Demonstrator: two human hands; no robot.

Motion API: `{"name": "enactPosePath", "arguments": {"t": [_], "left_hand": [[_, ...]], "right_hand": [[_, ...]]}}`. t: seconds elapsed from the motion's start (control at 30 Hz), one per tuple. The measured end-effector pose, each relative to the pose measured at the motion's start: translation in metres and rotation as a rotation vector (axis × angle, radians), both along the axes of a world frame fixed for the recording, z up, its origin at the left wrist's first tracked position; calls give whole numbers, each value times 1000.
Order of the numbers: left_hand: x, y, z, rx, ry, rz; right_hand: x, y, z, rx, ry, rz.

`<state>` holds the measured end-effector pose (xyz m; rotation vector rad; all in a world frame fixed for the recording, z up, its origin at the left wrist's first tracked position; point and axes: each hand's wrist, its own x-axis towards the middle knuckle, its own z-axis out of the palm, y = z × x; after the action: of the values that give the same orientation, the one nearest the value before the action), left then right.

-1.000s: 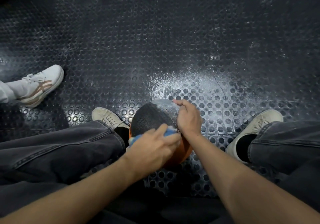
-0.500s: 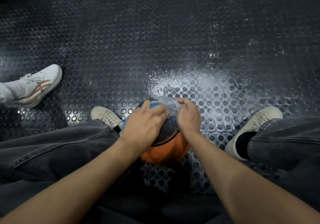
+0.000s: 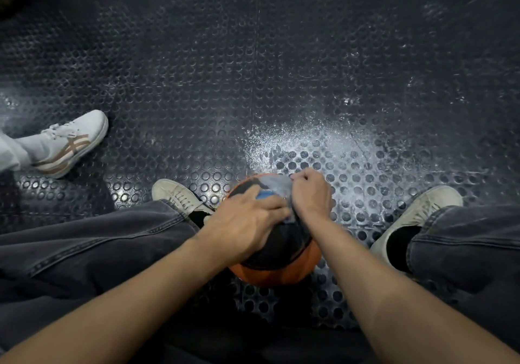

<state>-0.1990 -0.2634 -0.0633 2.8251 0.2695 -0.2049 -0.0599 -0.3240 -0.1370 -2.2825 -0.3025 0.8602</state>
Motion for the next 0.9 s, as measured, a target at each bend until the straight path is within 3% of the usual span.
{"name": "enactPosePath", "arguments": {"t": [0.13,0.3,0.47,0.63,0.77,0.9], "left_hand": [[6,26,-11,4,35,320],[-7,-10,1,-17,2,73],[1,18,-9,2,35,365],[-19,-6,-5,-62,-32,153],[-19,27,-29,-72,7,472],[-19,-12,-9,-149,-38,251]], "right_hand": [[-16,1,-1,-7,-14,111],[-8,-6,-1,-15,-77,97],[-16,-3,-1,-13,-53,111],[-13,-11,-5,-7,-72,131],[-18,-5,-3,-26,-69,155],[-11,-10,-4,-31,-65,155]]}}
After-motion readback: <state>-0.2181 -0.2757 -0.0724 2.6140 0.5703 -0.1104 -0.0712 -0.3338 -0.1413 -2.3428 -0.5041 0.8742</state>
